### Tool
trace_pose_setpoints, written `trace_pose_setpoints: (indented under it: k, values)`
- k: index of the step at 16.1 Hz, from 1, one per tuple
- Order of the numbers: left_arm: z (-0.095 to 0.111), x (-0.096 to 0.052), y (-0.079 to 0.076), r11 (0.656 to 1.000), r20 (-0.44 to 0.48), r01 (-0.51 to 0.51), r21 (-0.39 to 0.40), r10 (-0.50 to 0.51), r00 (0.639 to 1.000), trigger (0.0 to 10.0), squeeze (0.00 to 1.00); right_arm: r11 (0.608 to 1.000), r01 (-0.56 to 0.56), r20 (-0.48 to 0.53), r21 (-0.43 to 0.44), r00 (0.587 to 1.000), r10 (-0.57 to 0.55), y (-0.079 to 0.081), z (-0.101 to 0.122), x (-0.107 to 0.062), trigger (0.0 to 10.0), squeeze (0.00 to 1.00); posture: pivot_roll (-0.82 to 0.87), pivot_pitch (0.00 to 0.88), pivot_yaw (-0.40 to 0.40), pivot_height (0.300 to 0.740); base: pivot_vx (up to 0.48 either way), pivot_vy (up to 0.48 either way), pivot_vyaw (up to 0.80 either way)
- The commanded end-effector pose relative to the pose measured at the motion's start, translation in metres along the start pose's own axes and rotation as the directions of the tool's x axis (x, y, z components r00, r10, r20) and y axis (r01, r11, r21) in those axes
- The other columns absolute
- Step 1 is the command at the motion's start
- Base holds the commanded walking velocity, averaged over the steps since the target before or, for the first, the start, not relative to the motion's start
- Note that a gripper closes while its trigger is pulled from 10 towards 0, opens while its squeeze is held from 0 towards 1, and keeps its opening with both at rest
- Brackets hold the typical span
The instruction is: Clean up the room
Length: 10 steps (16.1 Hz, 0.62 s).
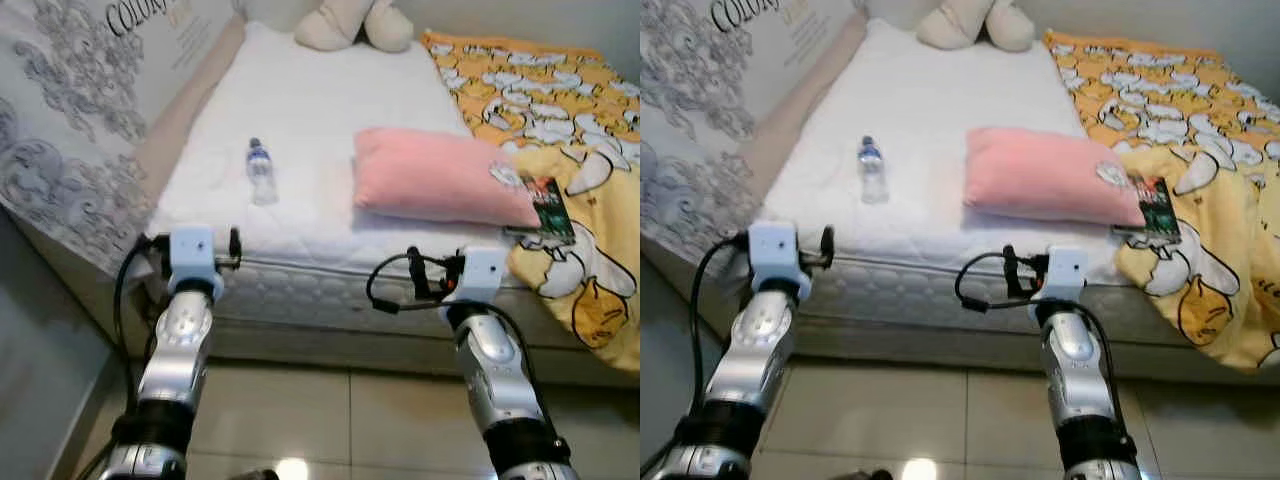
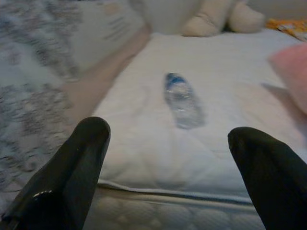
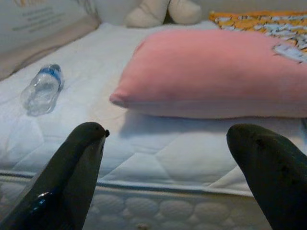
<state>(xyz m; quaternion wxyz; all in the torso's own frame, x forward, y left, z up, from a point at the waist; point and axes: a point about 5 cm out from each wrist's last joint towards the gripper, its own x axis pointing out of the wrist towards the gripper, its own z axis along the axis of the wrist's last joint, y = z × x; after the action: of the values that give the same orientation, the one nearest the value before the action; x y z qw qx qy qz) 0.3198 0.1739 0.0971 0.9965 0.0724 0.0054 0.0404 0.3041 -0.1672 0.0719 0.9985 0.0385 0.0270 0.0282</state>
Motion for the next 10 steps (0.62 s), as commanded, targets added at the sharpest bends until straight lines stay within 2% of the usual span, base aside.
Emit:
trace_pose_setpoints:
  k: [1,4,5,6,7,8,9,10]
  values:
    - [0.002,0.003,-0.01,0.999,0.003,0.038,0.015,-0.038,0.999,10.0,0.0,0.999,0.033,0.014,0.01,0.999,-0.033,-0.006,0.002,-0.001,10.0,0.0,-0.08,0.0,-0.012,0.74,0.0,0.0,0.0]
    - [0.003,0.003,-0.011,0.997,0.006,0.07,0.018,-0.07,0.997,10.0,0.0,0.999,0.033,0.026,0.017,0.999,-0.034,-0.004,0.002,-0.003,10.0,0.0,-0.1,0.0,0.009,0.74,0.0,0.0,0.0]
    - [0.001,-0.003,-0.009,0.991,0.029,0.123,-0.061,-0.121,0.992,10.0,0.0,0.994,0.086,0.049,0.063,0.995,-0.089,-0.011,0.003,-0.008,10.0,0.0,-0.11,0.0,0.018,0.74,0.0,0.0,0.0]
    - [0.001,-0.005,-0.009,0.985,0.036,0.145,-0.093,-0.142,0.989,10.0,0.0,0.991,0.104,0.059,0.086,0.992,-0.11,-0.014,0.003,-0.01,10.0,0.0,-0.11,0.0,0.019,0.74,0.0,0.0,0.0]
    - [0.0,-0.006,-0.008,0.97,0.043,0.166,-0.178,-0.161,0.986,10.0,0.0,0.981,0.167,0.061,0.097,0.983,-0.173,-0.022,0.003,-0.013,10.0,0.0,-0.11,0.0,0.019,0.74,0.0,0.0,0.4]
    - [-0.001,-0.006,-0.007,0.957,0.036,0.164,-0.239,-0.16,0.987,10.0,0.0,0.975,0.189,0.053,0.114,0.979,-0.196,-0.026,0.001,-0.014,10.0,0.0,-0.11,0.0,0.018,0.74,0.0,0.0,0.0]
    - [0.0,-0.003,-0.008,0.925,0.027,0.146,-0.351,-0.146,0.989,10.0,0.0,0.975,0.195,0.044,0.104,0.979,-0.201,-0.028,0.0,-0.014,10.0,0.0,-0.11,0.0,0.016,0.74,0.0,0.0,0.0]
    - [0.001,-0.002,-0.009,0.917,0.023,0.139,-0.373,-0.14,0.99,10.0,0.0,0.979,0.18,0.041,0.091,0.982,-0.185,-0.027,0.0,-0.013,10.0,0.0,-0.11,0.0,0.015,0.74,0.0,0.0,0.0]
